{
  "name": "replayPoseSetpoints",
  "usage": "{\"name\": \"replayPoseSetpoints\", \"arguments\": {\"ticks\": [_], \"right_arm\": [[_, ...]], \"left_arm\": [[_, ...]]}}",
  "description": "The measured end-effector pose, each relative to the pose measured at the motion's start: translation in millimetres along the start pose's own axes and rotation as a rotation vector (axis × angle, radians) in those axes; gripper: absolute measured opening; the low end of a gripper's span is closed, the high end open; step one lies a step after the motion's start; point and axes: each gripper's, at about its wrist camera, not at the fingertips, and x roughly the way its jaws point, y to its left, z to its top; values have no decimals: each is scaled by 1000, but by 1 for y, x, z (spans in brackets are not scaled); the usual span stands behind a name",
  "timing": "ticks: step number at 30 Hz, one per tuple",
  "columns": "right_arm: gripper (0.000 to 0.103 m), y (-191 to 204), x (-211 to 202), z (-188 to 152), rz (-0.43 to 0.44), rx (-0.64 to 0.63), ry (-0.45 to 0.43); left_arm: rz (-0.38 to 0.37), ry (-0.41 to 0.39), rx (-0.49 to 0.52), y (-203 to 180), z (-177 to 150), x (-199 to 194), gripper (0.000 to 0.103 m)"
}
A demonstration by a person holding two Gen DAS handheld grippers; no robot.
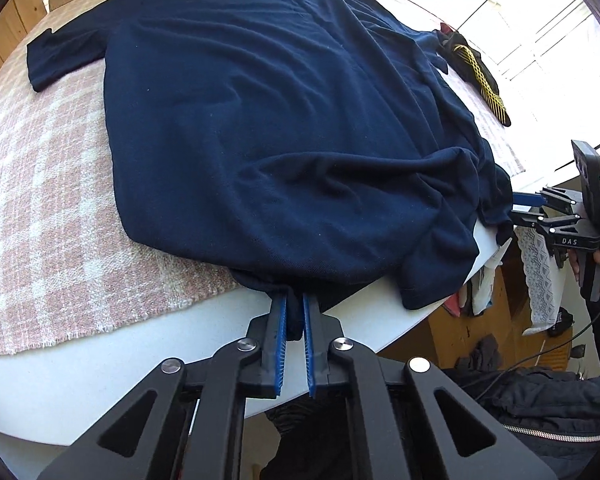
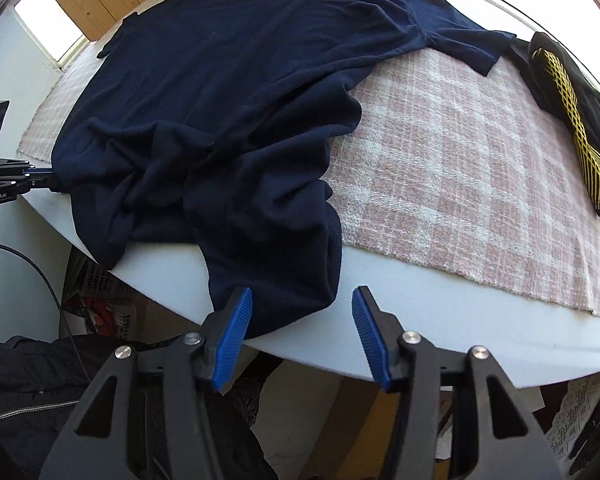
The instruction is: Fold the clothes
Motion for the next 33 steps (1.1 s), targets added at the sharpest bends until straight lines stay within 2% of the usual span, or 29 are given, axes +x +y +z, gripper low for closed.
{"name": "replayPoseSetpoints", "arguments": {"ticks": [3,5,7,9,12,16,19,21,22,24,28,33], "right_arm": [[52,20,-15,-8,15,-38,-35],[52,33,-26,-17,63,-56,-58],[52,34,-19,-14,58,-88,-52],[52,32,-6,-8,3,-119,-38],[52,26,9,5,-13,-141,-6],[52,42,14,3,-73,-235,-3],[51,45,25,8,-99,-252,46],[30,35,26,12,-52,-197,62],[4,30,26,13,-28,-168,70],[3,13,20,17,9,-90,70],[3,-16,-12,19,38,17,11],[3,-39,-67,11,167,148,-87]], "left_arm": [[1,-35,-25,-8,-5,0,6],[-7,-58,-21,-11,-6,-5,6],[-7,-73,-20,-13,-5,-8,6],[-4,-77,-30,-13,-4,-6,6],[-13,-74,-36,-13,-5,-4,5],[-23,-86,-37,-13,-4,-8,5],[-25,-96,-41,-12,-2,-12,5],[-24,-102,-38,-13,-1,-14,5],[-27,-103,-37,-13,-1,-15,5],[-23,-111,-29,-14,-1,-19,5],[-37,-131,-44,-9,-4,-32,5],[-31,-170,-55,-8,-19,-73,5]]}}
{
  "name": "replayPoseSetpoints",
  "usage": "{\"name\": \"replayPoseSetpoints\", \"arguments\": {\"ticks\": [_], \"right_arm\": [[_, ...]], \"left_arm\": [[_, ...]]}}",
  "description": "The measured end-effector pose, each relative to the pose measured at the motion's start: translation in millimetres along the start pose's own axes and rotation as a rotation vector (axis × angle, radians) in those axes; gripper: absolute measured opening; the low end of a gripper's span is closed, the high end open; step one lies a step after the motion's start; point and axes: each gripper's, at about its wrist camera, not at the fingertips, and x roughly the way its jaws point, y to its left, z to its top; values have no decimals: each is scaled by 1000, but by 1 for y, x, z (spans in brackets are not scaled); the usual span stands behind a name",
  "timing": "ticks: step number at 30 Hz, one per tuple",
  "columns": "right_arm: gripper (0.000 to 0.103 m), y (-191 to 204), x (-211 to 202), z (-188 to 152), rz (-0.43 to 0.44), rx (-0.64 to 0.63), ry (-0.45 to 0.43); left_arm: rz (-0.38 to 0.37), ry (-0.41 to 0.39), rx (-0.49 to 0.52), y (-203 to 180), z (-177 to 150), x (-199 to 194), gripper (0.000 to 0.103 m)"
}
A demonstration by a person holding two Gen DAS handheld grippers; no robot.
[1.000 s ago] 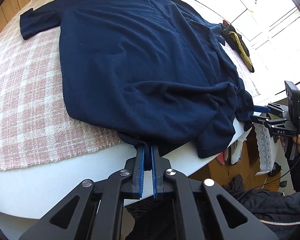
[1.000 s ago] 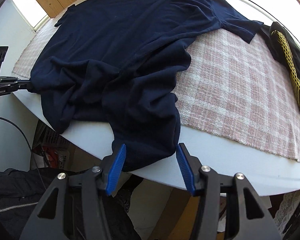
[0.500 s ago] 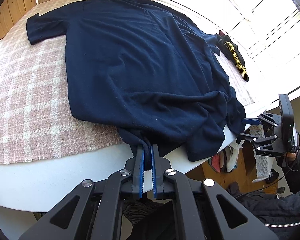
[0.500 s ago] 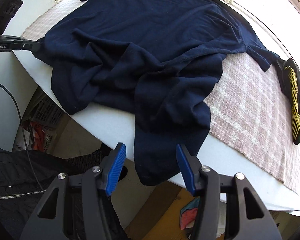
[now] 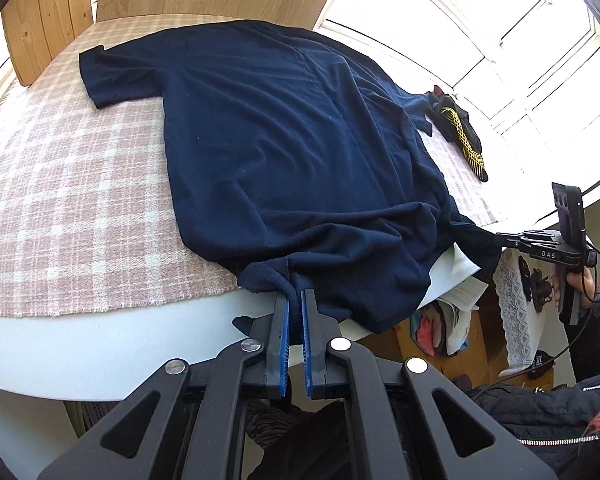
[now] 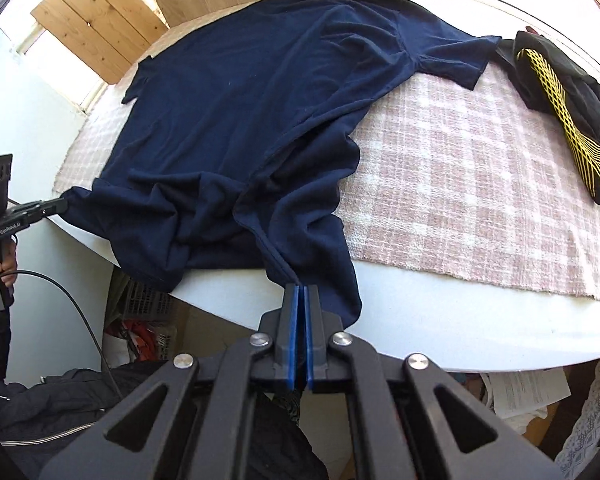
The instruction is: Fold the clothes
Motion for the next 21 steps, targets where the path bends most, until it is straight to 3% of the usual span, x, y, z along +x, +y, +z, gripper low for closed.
{"name": "replayPoseSetpoints", "arguments": {"ticks": [5,7,11,14,16,18,21], "right_arm": [[3,-6,-49,-27,145,121,-53],[3,-21,-50,-38,165,191,-46],[3,-73,-22,-65,46,370,35],[3,-101,16,-80,-70,408,132],[3,-107,16,-80,-60,426,125],[3,-113,15,-79,-44,443,114],[3,-112,-21,-69,-35,435,33]], "left_arm": [[49,-28,9,-6,-17,-52,5],[78,-19,-2,-1,-26,-62,5],[127,52,-87,28,-45,-49,5],[185,152,-119,53,-59,-15,5],[183,202,-147,62,-67,1,3],[167,184,-161,64,-66,-4,2],[145,113,-159,57,-55,-31,1]]}}
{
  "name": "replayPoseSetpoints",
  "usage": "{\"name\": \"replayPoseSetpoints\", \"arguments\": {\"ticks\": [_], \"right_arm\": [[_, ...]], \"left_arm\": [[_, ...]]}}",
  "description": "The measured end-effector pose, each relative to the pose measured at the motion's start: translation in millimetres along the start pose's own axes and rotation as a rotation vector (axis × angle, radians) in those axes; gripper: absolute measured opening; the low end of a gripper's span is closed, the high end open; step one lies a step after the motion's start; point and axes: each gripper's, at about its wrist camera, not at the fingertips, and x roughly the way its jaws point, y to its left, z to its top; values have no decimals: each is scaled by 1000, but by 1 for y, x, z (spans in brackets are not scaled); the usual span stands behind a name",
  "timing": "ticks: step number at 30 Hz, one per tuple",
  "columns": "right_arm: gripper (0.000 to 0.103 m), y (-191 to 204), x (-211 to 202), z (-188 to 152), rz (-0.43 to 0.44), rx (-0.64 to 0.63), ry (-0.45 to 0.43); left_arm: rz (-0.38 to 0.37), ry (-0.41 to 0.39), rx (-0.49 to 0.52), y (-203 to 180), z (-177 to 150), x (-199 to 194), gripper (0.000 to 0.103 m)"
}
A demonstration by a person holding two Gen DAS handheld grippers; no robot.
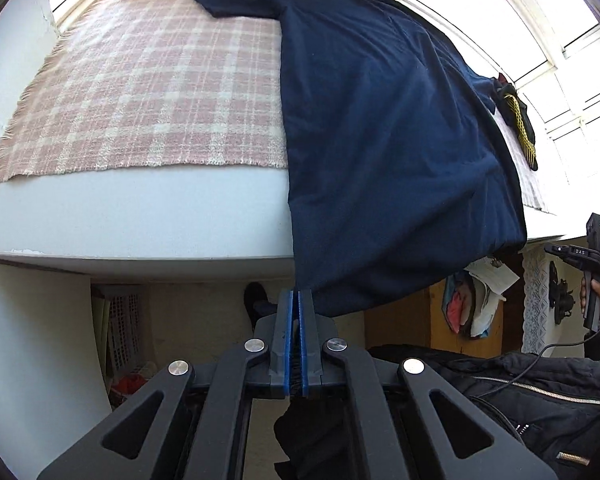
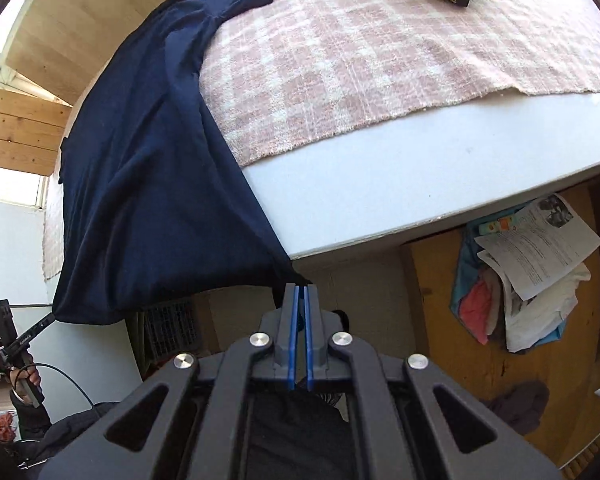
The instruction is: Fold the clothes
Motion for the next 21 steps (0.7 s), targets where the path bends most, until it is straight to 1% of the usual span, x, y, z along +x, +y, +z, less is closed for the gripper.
{"name": "replayPoseSetpoints", "arguments": {"ticks": [2,3,4,6,7,8,9,10,11,12,13,14,17,19,21], "right_arm": [[3,3,-21,5,20,-3,-39],[3,7,-22,7,18,-14,-38],[4,11,-23,10,15,-25,-35],[21,25,-19,13,-28,-73,-40],[43,34,-14,15,-61,-113,-46],[54,45,-4,16,-88,-173,-51],[54,56,5,18,-114,-236,-56],[54,67,15,19,-140,-298,-61],[54,78,25,20,-167,-361,-66],[54,84,37,23,-188,-395,-58],[54,90,49,26,-208,-426,-48],[54,93,58,29,-220,-442,-41],[54,101,76,34,-248,-485,-16],[54,102,81,35,-264,-507,-12],[54,100,84,36,-280,-512,-11]], "left_arm": [[-13,-47,8,-4,7,-21,2],[-20,-71,11,-7,10,-32,2],[-11,-74,28,-9,12,-35,2],[16,-61,60,-14,16,-32,2],[30,-46,69,-16,18,-26,2],[50,-30,84,-20,18,-17,1],[71,-13,100,-24,19,-8,1],[91,3,116,-29,19,2,6],[121,13,139,-34,20,12,8],[144,22,160,-39,20,21,12],[166,31,179,-43,21,31,12],[188,40,199,-48,22,40,12],[206,64,219,-55,26,62,16],[215,71,220,-56,28,71,24],[240,71,215,-55,29,78,28]]}}
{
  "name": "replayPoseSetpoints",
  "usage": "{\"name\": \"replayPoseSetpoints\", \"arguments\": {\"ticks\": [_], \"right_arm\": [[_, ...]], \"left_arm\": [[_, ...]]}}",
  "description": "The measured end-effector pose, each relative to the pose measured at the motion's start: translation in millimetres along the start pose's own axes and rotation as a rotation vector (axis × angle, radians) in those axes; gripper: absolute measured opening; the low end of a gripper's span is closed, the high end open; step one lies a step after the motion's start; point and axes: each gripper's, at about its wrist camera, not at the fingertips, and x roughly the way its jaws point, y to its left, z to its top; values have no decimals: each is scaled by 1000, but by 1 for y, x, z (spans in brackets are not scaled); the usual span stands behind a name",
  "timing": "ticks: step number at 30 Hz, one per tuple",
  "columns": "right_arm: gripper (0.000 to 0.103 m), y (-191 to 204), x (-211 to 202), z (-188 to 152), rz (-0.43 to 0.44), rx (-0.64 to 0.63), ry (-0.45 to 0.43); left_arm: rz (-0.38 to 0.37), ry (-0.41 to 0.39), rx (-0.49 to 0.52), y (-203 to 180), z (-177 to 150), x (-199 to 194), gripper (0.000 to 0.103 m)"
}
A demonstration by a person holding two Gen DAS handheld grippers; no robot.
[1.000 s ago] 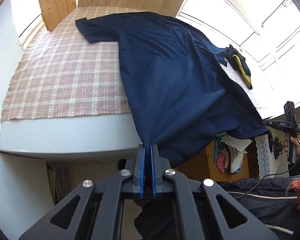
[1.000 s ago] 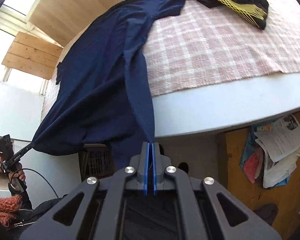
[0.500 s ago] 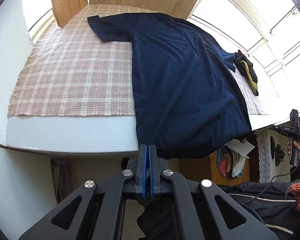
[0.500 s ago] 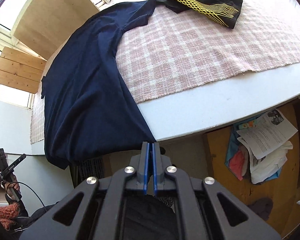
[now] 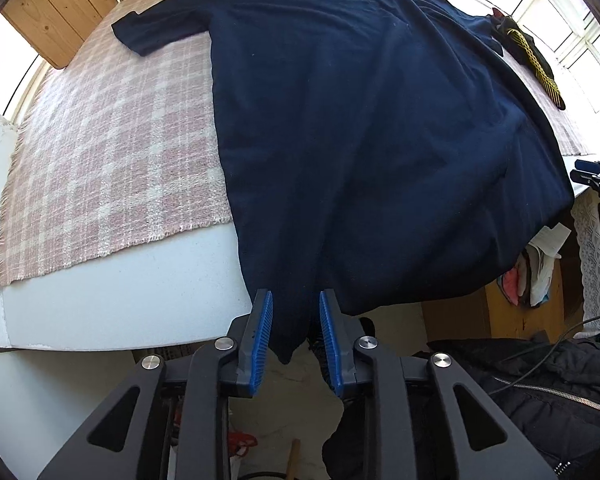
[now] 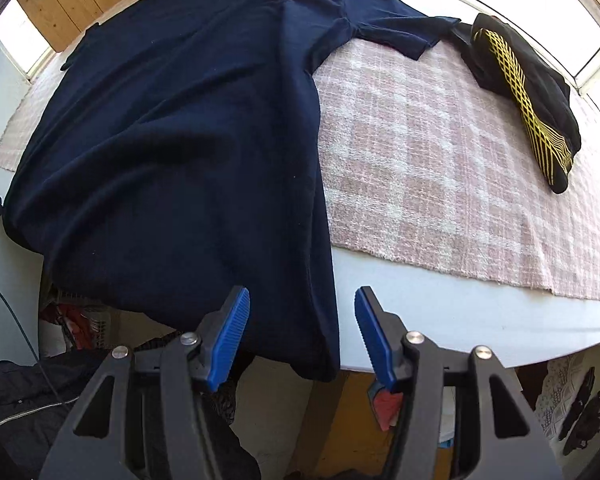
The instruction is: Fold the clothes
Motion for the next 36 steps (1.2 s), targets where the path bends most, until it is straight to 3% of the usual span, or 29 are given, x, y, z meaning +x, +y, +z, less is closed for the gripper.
{"name": "replayPoseSetpoints", "arguments": {"ticks": [6,9,11,13,16,21,27,30,31,32,33,35,36], "right_arm": [[54,-13,13,-3,77,67,33],[47,-21,19,-5,135,114,48],[18,-25,23,-6,161,128,57],[6,-27,25,-6,170,127,64],[4,-33,23,-5,224,156,73],[4,-48,-11,-1,380,244,13],[3,-59,-76,3,549,306,-100],[3,-66,-100,6,420,269,-136],[4,-65,-100,5,320,237,-135],[9,-64,-98,5,213,202,-132],[14,-61,-91,5,171,175,-113],[46,-52,-74,5,130,116,-79],[47,-44,-65,3,124,79,-74]], "left_arm": [[44,6,11,-5,-3,4,28],[6,-26,69,-23,-6,-10,28],[-28,-31,122,-42,-7,-13,29],[-71,-30,170,-62,-7,-13,31],[-103,-23,255,-94,-5,-4,31],[67,-35,453,-139,-5,19,31],[104,-55,524,-143,-11,21,36],[63,-51,485,-128,-13,18,35],[49,-49,471,-122,-14,17,35],[45,-51,461,-118,-13,14,35],[44,-53,452,-114,-13,12,34],[43,-59,435,-111,-14,6,34],[44,-64,423,-108,-14,2,34]]}}
